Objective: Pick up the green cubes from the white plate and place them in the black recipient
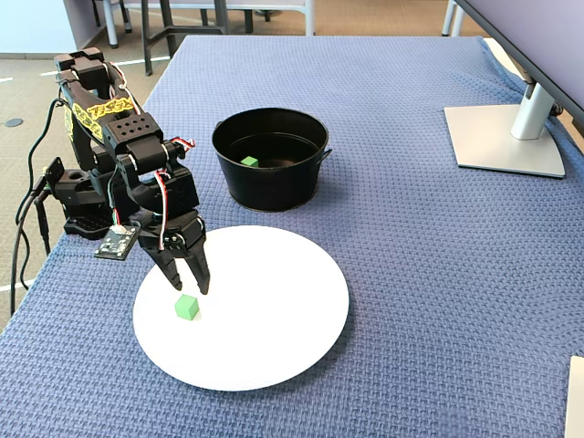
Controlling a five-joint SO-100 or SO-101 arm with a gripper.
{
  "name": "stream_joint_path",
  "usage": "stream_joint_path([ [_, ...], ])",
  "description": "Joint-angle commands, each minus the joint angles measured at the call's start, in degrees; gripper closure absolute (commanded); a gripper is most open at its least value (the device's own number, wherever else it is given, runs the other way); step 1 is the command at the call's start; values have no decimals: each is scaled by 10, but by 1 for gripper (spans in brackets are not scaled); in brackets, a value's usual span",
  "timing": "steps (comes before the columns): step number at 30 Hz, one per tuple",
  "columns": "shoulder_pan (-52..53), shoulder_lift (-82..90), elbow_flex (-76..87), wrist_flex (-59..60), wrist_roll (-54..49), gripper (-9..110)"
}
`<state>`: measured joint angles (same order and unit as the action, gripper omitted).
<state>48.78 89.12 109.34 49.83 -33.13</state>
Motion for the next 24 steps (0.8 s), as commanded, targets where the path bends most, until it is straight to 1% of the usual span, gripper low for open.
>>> stream_joint_path([
  [1,-11,51,8,9,6,88],
  [6,-7,57,15,4,8,88],
  [20,6,-32,-39,-5,-12,87],
  [24,11,-33,-31,-28,-15,87],
])
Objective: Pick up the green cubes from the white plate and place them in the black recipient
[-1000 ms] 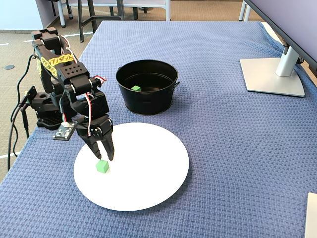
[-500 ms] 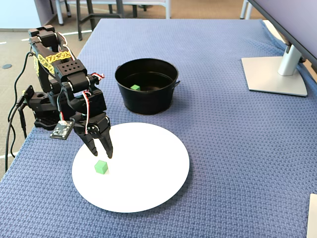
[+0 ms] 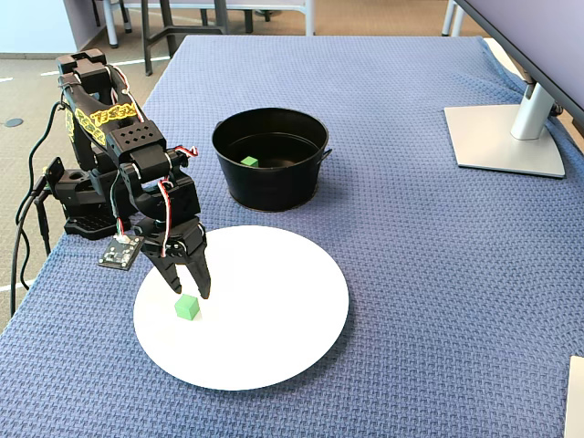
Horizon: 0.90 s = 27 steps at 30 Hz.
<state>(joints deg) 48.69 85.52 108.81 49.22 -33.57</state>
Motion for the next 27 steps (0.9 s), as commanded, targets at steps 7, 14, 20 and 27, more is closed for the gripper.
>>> stream_joint_path([
  [7,31,-10,-18,-45,-25,87],
  [14,35,-21,-17,-53,-29,91],
  [20,35,-21,-13,-62,-28,101],
  [27,36,-10,-10,-68,-18,101],
])
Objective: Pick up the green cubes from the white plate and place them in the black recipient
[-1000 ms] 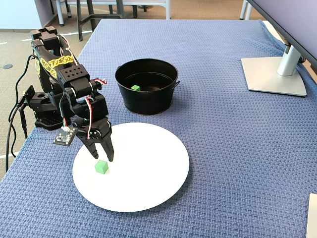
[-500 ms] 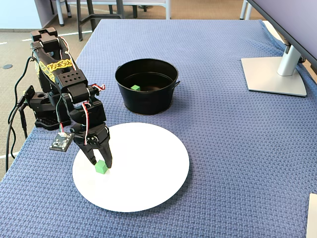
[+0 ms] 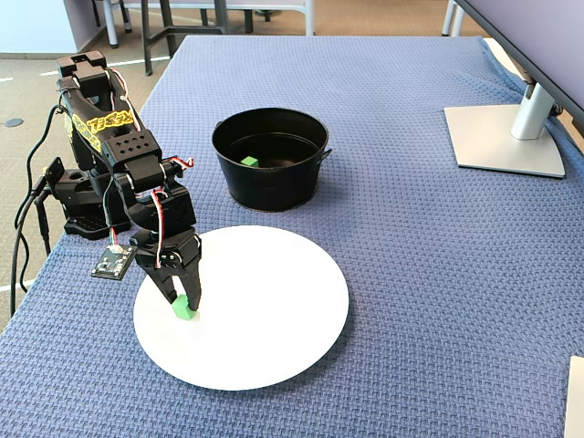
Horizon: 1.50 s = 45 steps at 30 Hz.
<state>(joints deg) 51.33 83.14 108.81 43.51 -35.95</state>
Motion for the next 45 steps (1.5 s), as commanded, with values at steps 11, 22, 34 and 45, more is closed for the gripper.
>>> stream_joint_path([
  [11,-41,218,-159,193,159,101],
  [22,-392,415,-129,330,408,102],
  [34,-665,518,98,156,479,101],
  [45,-634,555,63,190,423,78],
])
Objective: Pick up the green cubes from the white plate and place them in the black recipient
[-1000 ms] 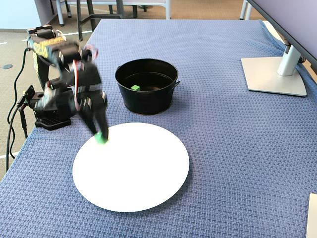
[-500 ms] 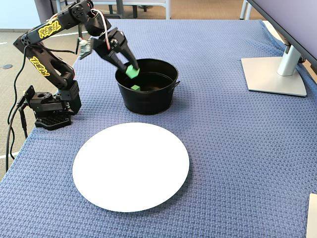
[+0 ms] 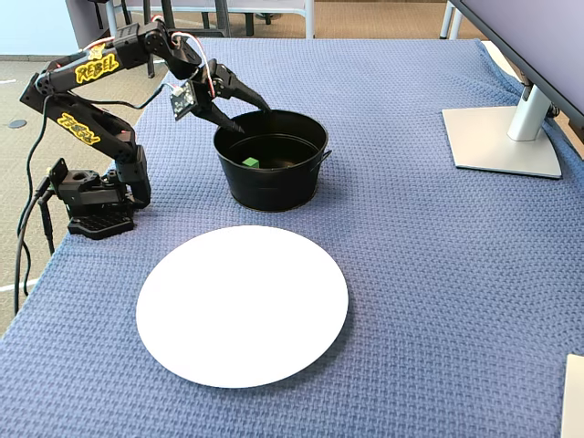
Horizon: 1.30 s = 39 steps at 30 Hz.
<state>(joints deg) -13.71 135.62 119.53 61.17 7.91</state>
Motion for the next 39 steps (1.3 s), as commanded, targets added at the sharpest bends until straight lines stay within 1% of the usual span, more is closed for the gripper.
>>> stream_joint_path([
  [1,20,39,-52,24,-23,84],
  [3,48,63,-77,54,-18,97],
  [4,66,74,-94,76,-23,102],
  [8,120,122,-129,168,-68,102],
  [12,169,192,-72,227,-116,102],
  [15,214,262,10,231,-131,102],
  [18,229,336,84,246,-147,102],
  [22,250,383,191,218,-154,102],
  [39,246,391,201,228,-152,102],
])
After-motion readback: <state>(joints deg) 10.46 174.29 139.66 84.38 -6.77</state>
